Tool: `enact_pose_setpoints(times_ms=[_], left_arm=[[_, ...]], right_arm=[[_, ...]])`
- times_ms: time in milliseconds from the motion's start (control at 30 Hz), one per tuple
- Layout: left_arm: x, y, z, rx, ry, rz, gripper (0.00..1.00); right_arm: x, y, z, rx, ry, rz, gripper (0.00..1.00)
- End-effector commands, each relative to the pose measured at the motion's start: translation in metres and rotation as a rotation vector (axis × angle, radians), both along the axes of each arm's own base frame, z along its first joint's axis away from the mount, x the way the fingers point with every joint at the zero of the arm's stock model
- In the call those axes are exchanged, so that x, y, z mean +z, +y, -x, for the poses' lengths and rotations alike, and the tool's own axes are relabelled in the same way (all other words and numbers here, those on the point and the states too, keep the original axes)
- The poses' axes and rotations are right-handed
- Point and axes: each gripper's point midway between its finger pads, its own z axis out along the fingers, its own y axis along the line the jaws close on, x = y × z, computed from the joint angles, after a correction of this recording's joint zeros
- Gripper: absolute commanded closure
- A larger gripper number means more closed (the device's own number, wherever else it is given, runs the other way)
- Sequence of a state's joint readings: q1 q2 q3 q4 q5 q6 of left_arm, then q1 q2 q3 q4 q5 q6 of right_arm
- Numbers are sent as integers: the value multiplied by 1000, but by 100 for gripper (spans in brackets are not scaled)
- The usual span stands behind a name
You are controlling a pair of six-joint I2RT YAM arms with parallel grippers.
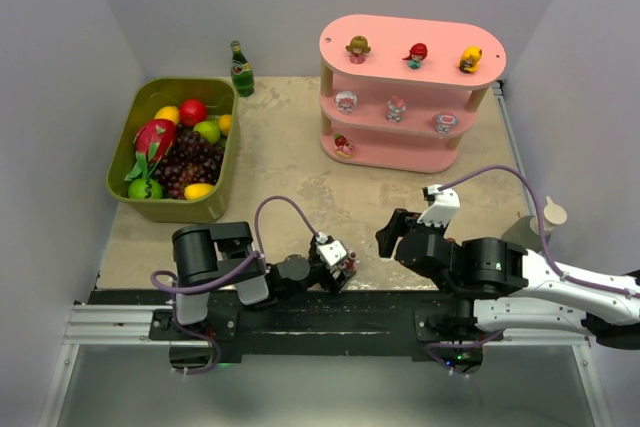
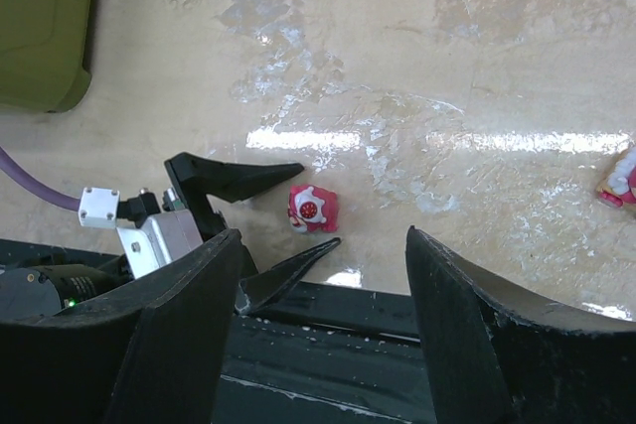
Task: Place and organize the plastic toys onto the shelf
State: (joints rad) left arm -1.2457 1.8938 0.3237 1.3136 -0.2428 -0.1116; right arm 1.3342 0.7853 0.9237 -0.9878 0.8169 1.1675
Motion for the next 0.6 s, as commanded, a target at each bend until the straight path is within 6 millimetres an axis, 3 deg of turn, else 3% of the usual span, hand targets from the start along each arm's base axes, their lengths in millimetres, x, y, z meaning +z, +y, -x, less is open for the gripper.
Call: enact_pose_setpoints(times_ms=[0,200,567], left_arm=[[59,-16,-8,14,-84,191,20],[80,-15,-10,28,-103,250,20],[74,-18,-16,52,-98,239,26]], right_arm=[[5,-3,-6,-41,-30,-9,30],[4,-3,-6,-39,-30,-5,30],[1,-6,-6,-48,-27,-1,30]])
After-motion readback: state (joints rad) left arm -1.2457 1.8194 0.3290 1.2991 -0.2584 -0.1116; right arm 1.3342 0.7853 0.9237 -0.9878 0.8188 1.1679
